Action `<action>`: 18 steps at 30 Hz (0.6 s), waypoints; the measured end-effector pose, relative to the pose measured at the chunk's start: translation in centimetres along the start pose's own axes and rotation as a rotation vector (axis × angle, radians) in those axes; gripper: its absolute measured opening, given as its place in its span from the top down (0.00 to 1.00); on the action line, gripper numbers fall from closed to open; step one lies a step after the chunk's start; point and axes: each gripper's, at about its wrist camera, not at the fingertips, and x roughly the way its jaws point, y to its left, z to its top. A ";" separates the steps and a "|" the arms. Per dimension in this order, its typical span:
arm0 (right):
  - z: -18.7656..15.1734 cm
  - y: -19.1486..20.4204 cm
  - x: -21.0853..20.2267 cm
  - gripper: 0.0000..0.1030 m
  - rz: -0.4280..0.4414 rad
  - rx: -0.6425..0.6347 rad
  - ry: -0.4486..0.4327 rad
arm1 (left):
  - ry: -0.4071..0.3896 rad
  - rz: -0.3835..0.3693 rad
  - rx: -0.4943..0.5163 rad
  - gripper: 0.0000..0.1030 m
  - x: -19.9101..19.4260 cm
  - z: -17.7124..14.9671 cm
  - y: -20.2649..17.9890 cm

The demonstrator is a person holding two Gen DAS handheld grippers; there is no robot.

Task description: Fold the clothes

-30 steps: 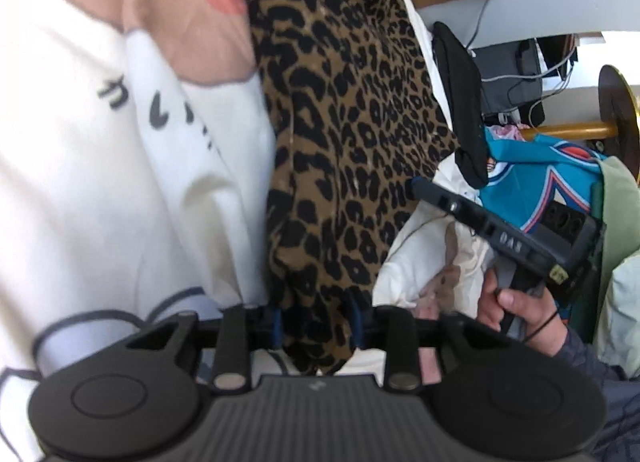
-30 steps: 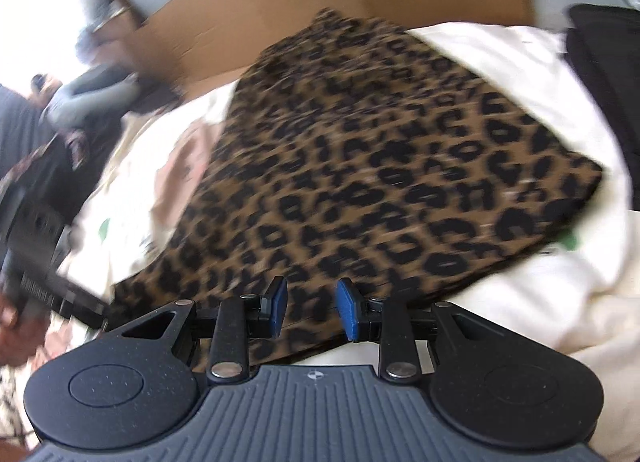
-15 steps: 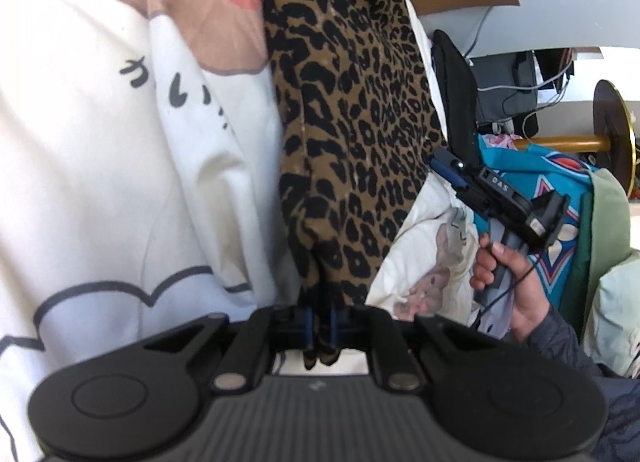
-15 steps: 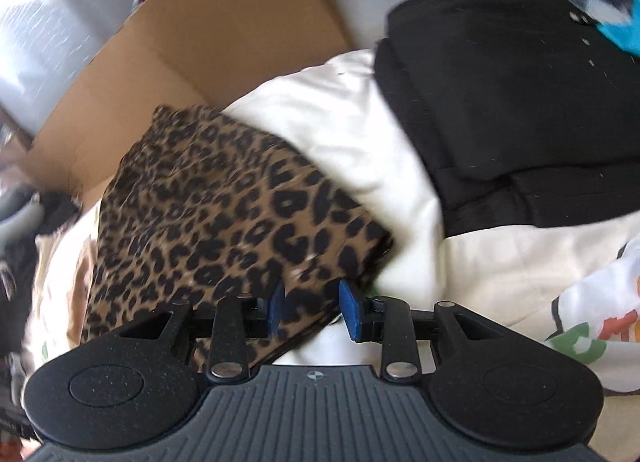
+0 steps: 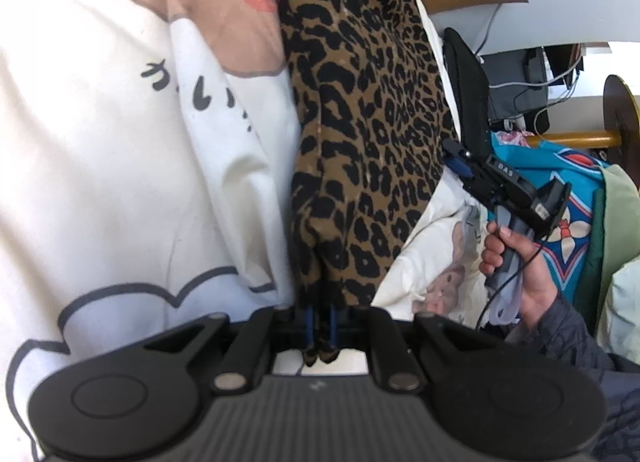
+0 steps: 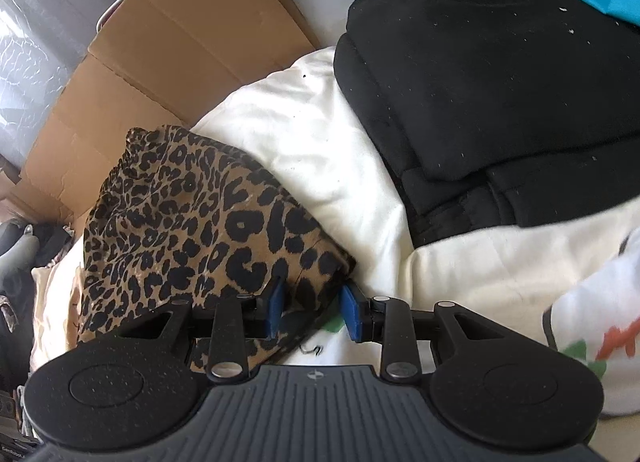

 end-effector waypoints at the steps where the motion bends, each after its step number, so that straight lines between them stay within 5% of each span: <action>1: 0.1 0.0 0.1 0.65 -0.001 -0.005 0.000 | 0.000 0.001 0.001 0.92 0.0 0.0 0.0; 14: 0.6 2.8 -0.3 0.63 -0.107 -0.276 0.003 | 0.018 0.031 0.010 0.92 0.2 0.2 -0.1; 18: 0.9 2.8 -1.4 0.54 -0.121 -0.294 -0.024 | 0.025 0.032 0.005 0.92 0.3 0.3 0.1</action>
